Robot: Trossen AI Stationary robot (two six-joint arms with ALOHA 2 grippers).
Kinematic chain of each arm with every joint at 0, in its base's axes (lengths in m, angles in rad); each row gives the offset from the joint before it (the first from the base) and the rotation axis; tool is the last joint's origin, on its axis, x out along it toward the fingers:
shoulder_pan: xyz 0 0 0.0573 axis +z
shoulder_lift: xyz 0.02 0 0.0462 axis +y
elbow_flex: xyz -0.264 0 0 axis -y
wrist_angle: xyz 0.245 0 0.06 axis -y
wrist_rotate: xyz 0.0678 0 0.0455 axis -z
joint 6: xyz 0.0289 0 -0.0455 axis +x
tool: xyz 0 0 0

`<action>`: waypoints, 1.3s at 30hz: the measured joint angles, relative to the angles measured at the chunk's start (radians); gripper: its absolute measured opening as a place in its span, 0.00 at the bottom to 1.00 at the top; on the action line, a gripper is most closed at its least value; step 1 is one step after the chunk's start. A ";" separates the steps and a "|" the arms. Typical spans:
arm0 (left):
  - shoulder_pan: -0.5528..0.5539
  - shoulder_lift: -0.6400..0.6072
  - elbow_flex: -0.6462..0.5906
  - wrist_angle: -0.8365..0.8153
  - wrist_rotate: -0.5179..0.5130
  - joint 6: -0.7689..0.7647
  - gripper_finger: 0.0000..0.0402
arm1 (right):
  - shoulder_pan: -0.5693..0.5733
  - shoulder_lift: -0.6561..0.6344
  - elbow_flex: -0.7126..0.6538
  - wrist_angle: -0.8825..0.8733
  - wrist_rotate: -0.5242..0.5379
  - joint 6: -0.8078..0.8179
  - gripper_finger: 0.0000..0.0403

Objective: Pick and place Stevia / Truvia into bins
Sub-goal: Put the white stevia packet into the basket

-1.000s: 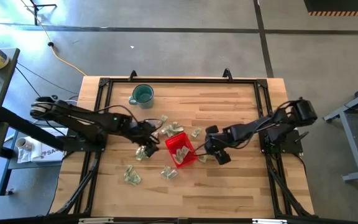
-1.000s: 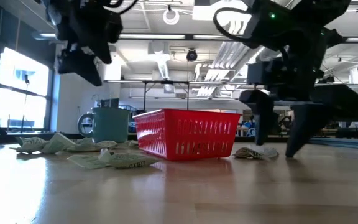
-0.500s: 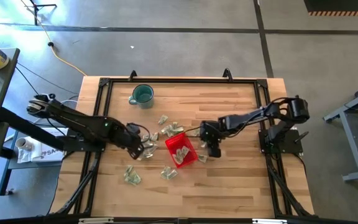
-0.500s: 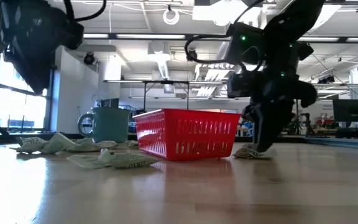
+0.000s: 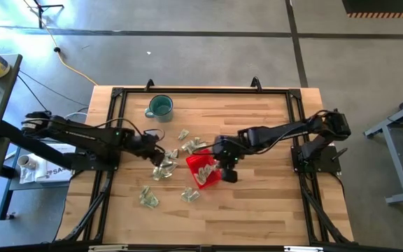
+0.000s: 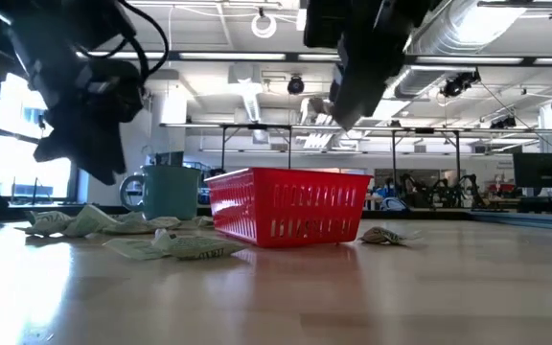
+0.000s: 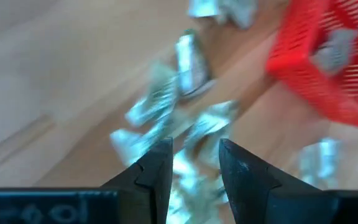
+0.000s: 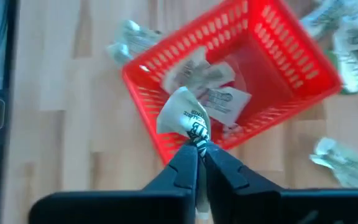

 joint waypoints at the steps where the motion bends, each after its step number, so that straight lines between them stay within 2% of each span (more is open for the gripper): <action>1: 0.012 0.010 -0.014 0.045 0.002 0.013 0.41 | -0.006 0.021 0.012 -0.003 -0.006 0.008 0.08; 3: 0.027 0.044 -0.021 0.086 0.001 0.045 0.44 | -0.017 0.071 0.024 -0.006 -0.011 0.027 0.17; 8: 0.045 0.135 -0.022 0.066 -0.013 0.121 0.59 | -0.025 0.140 0.057 0.001 -0.020 0.080 0.47; 11: 0.045 0.182 -0.022 0.085 -0.061 0.158 0.67 | -0.012 0.140 0.065 -0.007 0.041 0.079 0.62; 14: 0.045 0.231 -0.022 0.118 -0.094 0.191 0.67 | 0.002 0.113 0.083 -0.007 0.107 0.061 0.71; 18: 0.045 0.289 -0.020 0.190 -0.107 0.235 0.52 | 0.004 0.088 0.091 -0.038 0.123 0.059 0.72; 24: 0.046 0.325 -0.017 0.232 -0.129 0.238 0.14 | 0.012 0.020 0.092 -0.075 0.150 0.095 0.69; 26: 0.046 0.322 0.005 0.218 -0.105 0.235 0.06 | 0.024 -0.001 0.091 -0.121 0.185 0.098 0.68; 30: 0.034 0.280 0.114 0.143 -0.102 0.238 0.09 | 0.064 -0.048 0.092 -0.264 0.308 0.098 0.68; 32: 0.016 0.260 0.193 0.084 -0.126 0.268 0.09 | 0.080 -0.049 0.092 -0.352 0.336 0.102 0.68; 35: -0.016 0.253 0.314 0.072 -0.136 0.337 0.06 | 0.098 -0.048 0.068 -0.436 0.312 0.104 0.68; 39: -0.030 0.296 0.438 0.094 -0.097 0.401 0.06 | 0.124 -0.052 -0.056 -0.371 0.207 0.131 0.68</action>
